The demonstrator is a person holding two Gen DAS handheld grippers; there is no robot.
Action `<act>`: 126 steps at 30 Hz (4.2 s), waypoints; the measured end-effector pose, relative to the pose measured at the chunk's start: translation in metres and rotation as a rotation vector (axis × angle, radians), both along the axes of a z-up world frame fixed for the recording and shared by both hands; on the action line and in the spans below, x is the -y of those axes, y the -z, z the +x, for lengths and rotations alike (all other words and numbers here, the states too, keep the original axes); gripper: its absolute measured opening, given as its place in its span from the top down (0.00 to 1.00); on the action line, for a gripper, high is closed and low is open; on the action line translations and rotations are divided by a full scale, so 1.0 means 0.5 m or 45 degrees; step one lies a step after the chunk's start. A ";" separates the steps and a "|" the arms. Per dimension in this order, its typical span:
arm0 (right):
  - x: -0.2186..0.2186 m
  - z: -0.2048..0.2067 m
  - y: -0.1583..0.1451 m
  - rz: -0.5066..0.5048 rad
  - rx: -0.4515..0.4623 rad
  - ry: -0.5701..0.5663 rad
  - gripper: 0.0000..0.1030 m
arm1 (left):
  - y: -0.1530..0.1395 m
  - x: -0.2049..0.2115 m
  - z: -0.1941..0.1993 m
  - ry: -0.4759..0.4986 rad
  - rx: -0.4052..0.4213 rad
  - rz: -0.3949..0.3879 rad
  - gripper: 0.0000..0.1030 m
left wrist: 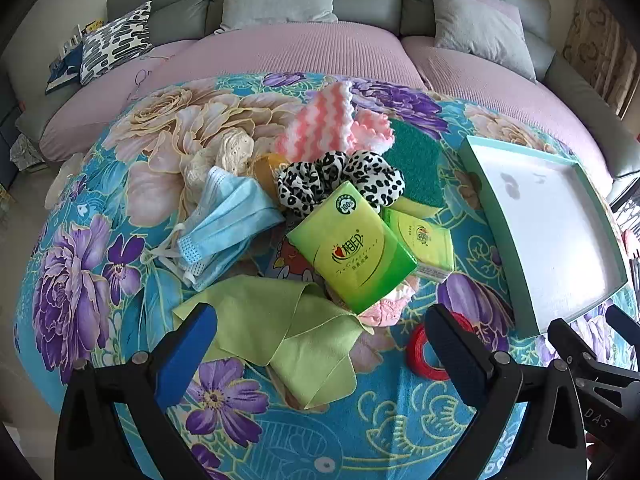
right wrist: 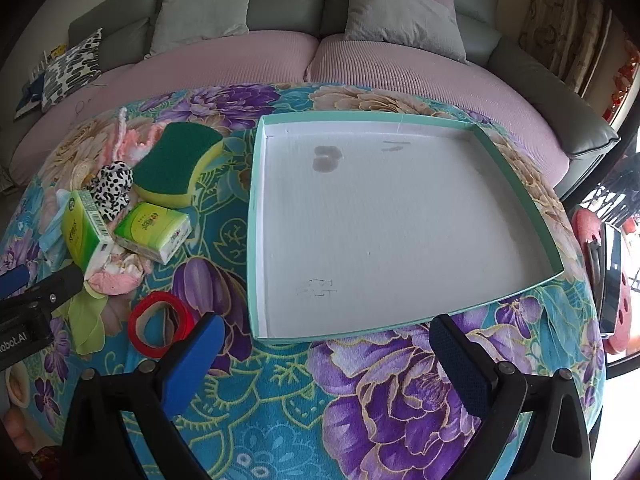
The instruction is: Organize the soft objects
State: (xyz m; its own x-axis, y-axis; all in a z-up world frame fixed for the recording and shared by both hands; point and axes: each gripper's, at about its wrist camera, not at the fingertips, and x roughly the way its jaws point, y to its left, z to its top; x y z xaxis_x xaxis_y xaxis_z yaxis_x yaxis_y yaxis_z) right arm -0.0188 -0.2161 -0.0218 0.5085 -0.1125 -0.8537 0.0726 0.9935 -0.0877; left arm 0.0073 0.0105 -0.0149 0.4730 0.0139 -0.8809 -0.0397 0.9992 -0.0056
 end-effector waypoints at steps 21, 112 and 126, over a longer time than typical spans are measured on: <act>0.002 0.004 0.006 -0.002 -0.029 -0.002 0.00 | 0.007 -0.006 0.006 0.001 -0.040 0.001 0.00; -0.210 0.014 0.080 0.110 -0.143 -0.465 0.10 | 0.135 -0.150 0.049 -0.277 -0.258 -0.110 0.00; -0.193 0.040 0.110 0.166 -0.202 -0.419 0.35 | 0.131 -0.106 0.031 -0.141 -0.238 -0.187 0.53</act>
State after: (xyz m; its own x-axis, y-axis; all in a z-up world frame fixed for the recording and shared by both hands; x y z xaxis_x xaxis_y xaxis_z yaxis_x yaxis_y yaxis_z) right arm 0.0011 -0.1196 -0.0767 0.3596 0.1491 -0.9211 -0.2565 0.9649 0.0561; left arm 0.0228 0.0636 -0.0802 0.3042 -0.0781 -0.9494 -0.1630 0.9777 -0.1326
